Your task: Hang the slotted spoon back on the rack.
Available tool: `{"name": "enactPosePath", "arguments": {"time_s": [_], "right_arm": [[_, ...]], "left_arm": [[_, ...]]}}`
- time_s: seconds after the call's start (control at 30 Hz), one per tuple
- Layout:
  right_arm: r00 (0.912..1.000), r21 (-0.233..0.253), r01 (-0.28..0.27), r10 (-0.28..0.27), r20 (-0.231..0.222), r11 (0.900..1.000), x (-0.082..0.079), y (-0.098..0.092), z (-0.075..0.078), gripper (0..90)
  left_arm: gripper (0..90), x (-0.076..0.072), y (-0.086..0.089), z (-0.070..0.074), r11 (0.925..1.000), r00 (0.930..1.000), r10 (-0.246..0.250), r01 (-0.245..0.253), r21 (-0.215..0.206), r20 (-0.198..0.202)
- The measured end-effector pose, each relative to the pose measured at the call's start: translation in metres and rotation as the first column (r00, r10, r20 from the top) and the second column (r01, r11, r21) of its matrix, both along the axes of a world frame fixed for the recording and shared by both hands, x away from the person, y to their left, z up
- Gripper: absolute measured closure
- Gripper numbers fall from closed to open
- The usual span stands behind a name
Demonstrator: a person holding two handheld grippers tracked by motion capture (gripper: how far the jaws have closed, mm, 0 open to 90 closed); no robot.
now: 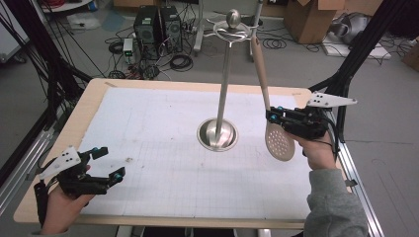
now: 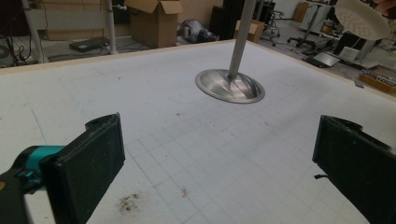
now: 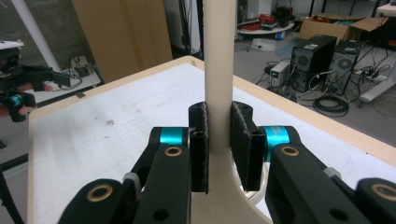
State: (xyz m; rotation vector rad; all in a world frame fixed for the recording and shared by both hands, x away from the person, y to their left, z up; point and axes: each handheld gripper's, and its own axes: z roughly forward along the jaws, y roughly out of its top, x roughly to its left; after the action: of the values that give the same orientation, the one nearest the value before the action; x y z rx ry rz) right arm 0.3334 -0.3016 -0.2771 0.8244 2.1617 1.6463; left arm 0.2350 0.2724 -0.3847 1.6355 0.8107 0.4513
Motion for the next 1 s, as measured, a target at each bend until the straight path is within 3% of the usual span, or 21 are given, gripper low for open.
{"name": "enactPosePath", "arguments": {"time_s": [0.33, 1.0], "right_arm": [[0.9997, -0.028, 0.011, -0.011, -0.023, 1.000, 0.006, 0.015, -0.002, 78.3], [0.9988, -0.059, 0.041, -0.043, -0.026, 0.997, 0.018, 0.037, -0.007, 78.3]], "left_arm": [[2.7, -0.001, 0.001, 0.001, 1.0000, 1.0000, 0.002, -0.002, -0.002, 0.004], [2.6, -0.003, 0.004, 0.001, 1.0000, 1.0000, 0.006, -0.006, -0.003, 0.003]]}}
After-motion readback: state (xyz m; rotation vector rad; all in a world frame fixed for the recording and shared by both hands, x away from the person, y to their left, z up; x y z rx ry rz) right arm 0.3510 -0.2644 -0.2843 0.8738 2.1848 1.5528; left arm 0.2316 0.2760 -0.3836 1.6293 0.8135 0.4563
